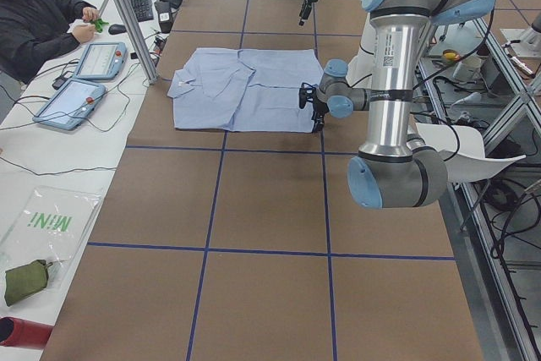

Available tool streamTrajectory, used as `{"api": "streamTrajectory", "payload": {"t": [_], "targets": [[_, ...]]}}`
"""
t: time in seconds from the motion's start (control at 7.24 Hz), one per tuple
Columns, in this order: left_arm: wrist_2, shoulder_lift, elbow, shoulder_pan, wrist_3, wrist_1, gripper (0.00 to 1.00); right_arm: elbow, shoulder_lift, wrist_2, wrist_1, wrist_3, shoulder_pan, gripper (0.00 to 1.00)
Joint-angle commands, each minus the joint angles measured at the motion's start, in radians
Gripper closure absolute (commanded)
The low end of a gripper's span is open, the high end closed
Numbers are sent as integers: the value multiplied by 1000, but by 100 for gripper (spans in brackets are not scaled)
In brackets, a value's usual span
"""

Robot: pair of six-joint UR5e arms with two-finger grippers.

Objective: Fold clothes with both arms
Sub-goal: 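Move both grippers down to the shirt hem corners and grasp them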

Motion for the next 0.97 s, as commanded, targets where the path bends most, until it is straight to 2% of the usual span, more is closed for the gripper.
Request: {"api": "streamTrajectory", "payload": {"t": [0.0, 0.14, 0.41, 0.83], "targets": [[0, 0, 0, 0, -1, 0, 54, 0, 0, 0, 0, 0, -2, 0], [0, 2, 0, 0, -1, 2, 80, 0, 0, 0, 0, 0, -2, 0], [0, 17, -2, 0, -1, 0, 100, 0, -2, 0, 0, 0, -6, 0], [0, 81, -84, 0, 5, 2, 100, -5, -2, -2, 1, 9, -24, 0]]}}
